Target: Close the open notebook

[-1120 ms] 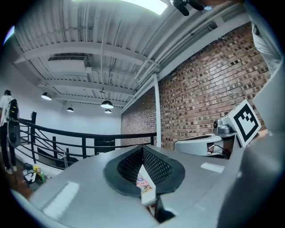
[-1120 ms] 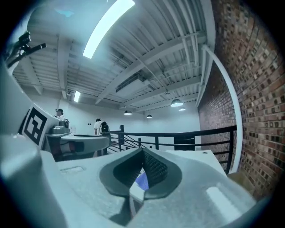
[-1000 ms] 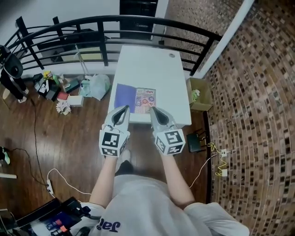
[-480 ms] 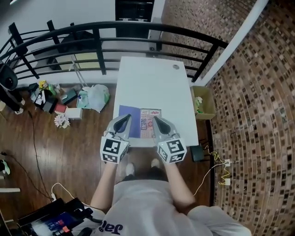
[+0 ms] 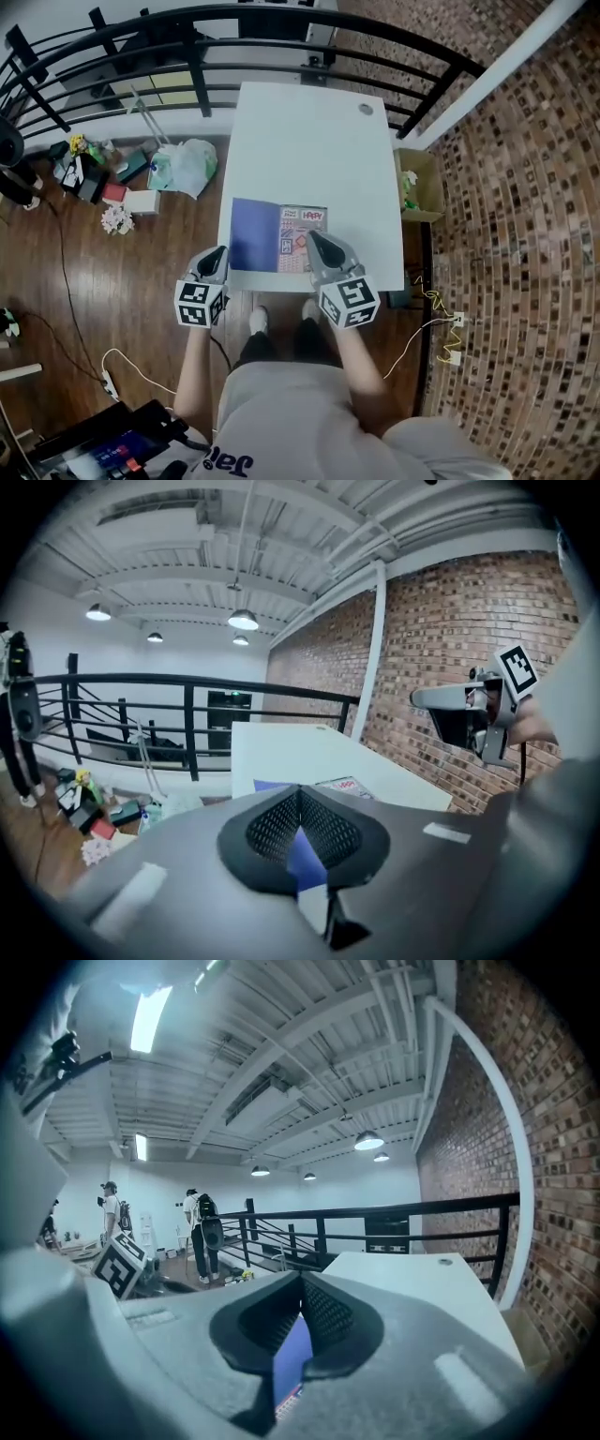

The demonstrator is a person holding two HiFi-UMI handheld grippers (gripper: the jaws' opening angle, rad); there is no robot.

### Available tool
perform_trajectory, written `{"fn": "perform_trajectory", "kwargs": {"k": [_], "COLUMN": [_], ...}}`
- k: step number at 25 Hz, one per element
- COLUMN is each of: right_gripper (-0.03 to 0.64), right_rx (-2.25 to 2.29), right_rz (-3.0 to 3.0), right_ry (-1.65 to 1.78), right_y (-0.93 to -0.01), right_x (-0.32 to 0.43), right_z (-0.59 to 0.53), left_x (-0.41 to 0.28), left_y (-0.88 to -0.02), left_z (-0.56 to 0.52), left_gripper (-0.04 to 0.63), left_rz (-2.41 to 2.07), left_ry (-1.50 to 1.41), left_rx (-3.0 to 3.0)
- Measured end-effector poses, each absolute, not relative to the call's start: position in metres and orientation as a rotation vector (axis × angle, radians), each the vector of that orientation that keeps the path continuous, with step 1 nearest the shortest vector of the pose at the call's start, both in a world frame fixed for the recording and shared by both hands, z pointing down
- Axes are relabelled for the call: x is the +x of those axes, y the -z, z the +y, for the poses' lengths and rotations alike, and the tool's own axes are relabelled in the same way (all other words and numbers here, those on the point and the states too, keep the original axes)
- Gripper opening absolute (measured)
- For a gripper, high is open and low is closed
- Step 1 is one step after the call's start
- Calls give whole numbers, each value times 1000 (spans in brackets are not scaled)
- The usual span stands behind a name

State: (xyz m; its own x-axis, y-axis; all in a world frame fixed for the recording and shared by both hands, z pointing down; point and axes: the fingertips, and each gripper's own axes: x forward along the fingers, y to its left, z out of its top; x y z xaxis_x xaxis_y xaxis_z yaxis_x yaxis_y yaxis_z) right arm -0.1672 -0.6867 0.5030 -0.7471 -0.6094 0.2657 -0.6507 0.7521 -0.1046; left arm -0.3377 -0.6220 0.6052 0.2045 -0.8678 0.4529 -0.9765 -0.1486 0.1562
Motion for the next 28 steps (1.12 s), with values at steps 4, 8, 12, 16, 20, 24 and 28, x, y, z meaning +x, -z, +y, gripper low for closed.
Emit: {"fn": "perform_trajectory", "kwargs": {"k": [4, 8, 12, 16, 20, 24, 28], "right_gripper": [-12, -12, -12, -12, -12, -14, -12], "right_rx": [981, 979, 983, 988, 1003, 1017, 1042], "right_rz": [-2694, -2650, -2628, -2617, -2615, -2636, -2657], "right_ry": [-325, -363, -381, -394, -404, -387, -364], "right_y": [-525, -542, -553, -559, -557, -546, -534], "right_x": [-167, -164, -160, -154, -149, -146, -141], "right_z": [-683, -679, -678, -679, -684, -693, -706], "left_x": [-335, -328, -318, -310, -302, -289, -263], "left_y": [-649, -688, -715, -722, -705, -675, -644], "left_z": [-616, -613, -610, -613, -615, -618, -625], "left_gripper": [173, 265, 269, 248, 214, 189, 186], "left_rz": [-1574, -1452, -1388, -1364, -1359, -1332, -1265], "left_ry": [-336, -290, -300, -265, -232, -195, -130], "left_rx": [1993, 1902, 1861, 1840, 1864, 1928, 1994]}}
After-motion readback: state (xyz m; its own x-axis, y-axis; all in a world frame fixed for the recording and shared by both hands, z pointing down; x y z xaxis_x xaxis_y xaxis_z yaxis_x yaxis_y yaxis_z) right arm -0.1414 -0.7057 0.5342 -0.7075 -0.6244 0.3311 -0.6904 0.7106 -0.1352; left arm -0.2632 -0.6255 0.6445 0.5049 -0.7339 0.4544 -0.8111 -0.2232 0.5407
